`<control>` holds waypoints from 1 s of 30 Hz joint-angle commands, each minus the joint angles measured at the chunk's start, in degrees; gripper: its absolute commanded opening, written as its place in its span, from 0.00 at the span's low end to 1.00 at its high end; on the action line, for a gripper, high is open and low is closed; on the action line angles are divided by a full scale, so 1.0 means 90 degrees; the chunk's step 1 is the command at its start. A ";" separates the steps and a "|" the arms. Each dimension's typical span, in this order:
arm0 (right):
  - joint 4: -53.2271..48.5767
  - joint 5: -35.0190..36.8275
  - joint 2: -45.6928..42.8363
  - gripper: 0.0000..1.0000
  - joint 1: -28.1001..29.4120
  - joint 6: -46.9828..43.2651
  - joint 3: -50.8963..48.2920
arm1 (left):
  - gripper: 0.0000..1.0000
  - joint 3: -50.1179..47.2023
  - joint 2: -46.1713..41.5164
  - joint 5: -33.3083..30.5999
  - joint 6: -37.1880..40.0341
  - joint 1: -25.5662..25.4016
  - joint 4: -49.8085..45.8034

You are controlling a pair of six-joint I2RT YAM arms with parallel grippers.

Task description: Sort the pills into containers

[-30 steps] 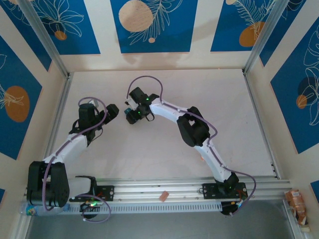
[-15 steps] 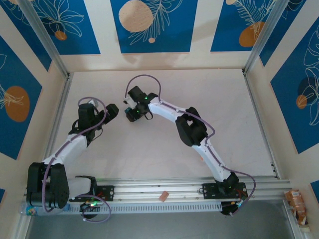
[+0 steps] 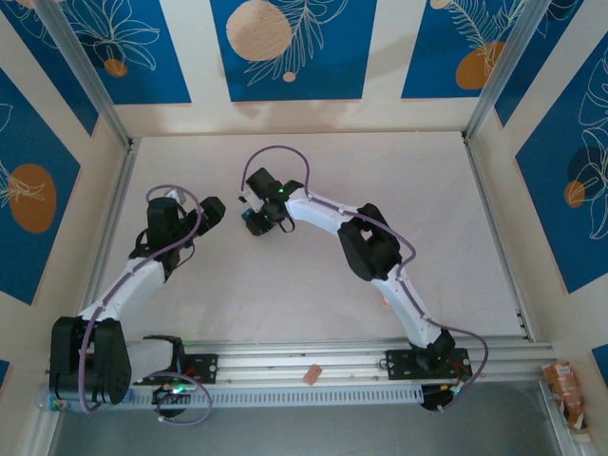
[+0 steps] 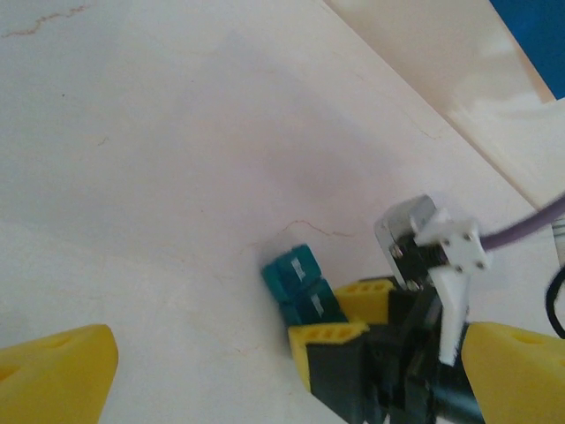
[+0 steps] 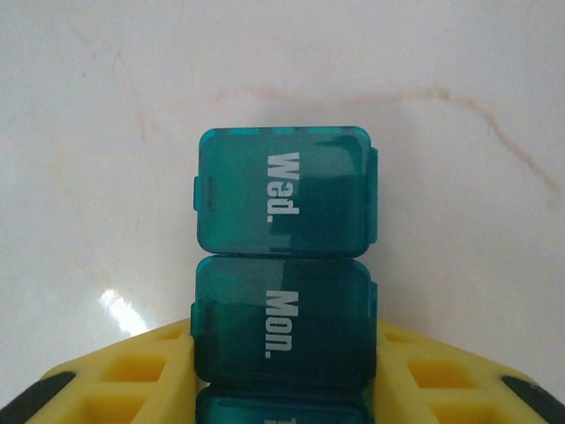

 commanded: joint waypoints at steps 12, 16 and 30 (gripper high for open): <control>0.1327 -0.0578 -0.3400 0.26 -0.0410 0.0985 -0.3593 | 1.00 -0.0031 -0.0030 0.0873 -0.0009 -0.0336 0.0082; 0.1597 -0.0813 -0.4100 0.26 -0.0568 0.1122 -0.4345 | 1.00 0.0084 0.0054 0.1265 -0.0315 -0.0719 0.0621; 0.2697 -0.1343 -0.5652 0.27 -0.0735 0.1806 -0.6145 | 1.00 0.0608 0.0567 0.1468 -0.1131 -0.2414 0.1634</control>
